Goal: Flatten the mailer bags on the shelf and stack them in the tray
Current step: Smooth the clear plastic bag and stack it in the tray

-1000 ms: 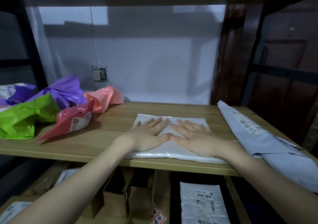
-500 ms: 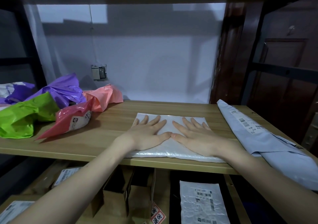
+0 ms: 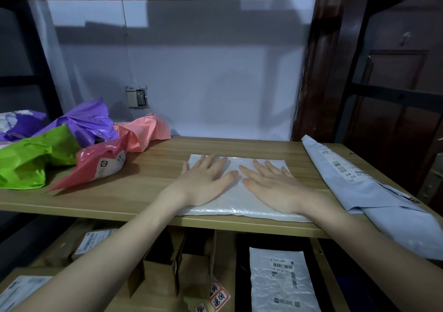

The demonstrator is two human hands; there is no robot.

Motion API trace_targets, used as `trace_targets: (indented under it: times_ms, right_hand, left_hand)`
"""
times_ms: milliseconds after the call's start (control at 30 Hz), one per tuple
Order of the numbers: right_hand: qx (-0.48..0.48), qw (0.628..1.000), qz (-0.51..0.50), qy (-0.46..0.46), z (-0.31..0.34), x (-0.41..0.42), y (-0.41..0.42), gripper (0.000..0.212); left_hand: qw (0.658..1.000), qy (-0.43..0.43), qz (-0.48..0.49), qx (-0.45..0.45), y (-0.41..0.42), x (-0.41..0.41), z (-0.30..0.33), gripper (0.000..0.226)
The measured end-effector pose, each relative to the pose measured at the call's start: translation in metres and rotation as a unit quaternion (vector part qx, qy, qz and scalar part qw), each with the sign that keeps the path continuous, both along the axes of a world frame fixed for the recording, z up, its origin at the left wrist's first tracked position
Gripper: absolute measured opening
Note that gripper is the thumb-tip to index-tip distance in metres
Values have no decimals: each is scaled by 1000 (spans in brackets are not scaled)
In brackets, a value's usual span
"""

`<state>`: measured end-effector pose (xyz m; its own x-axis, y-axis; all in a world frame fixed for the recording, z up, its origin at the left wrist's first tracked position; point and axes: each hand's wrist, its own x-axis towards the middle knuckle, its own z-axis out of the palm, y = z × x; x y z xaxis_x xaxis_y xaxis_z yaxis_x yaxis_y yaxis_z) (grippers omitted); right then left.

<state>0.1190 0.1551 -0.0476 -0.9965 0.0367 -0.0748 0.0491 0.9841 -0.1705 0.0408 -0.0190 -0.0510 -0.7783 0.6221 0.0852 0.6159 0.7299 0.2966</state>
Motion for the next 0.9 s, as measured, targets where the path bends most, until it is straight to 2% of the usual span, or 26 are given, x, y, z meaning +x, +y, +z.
trace_targets:
  times_ms: [133,200,267,333,400,500,567,667,733,833,900]
  right_hand:
    - [-19,999,-3,26,2,3,-2,51]
    - [-36,998,-5,58,4,8,-4,52]
    - [-42,991,-20,127,6,14,-6,50]
    - [-4,976,-35,214,8,20,-8,44]
    - [13,965,-42,259,9,25,-11,39]
    - [-30,954,-47,294,9,36,-15,31]
    - [-46,940,-40,334,11,47,-16,26]
    - [-82,927,5,367,14,64,-15,26]
    - [-90,912,52,396,18,74,-13,29]
    - [-66,906,81,410,26,88,-9,39]
    - [-109,915,85,378,31,100,-10,48]
  left_hand:
    - [988,38,48,140,-3,-7,-4,59]
    - [974,49,114,190,-6,-6,-2,52]
    - [965,74,191,163,-11,-4,2,48]
    - [964,92,228,96,-17,0,4,47]
    - [971,78,209,85,-24,3,2,47]
    - [964,41,140,223,-31,7,-1,38]
    - [928,11,118,354,-35,12,3,36]
    - [858,-80,67,503,-45,25,13,50]
    - [834,-126,31,536,-53,39,20,57]
    - [834,-164,-15,526,-66,63,35,57]
    - [837,-201,-54,505,-72,77,42,55]
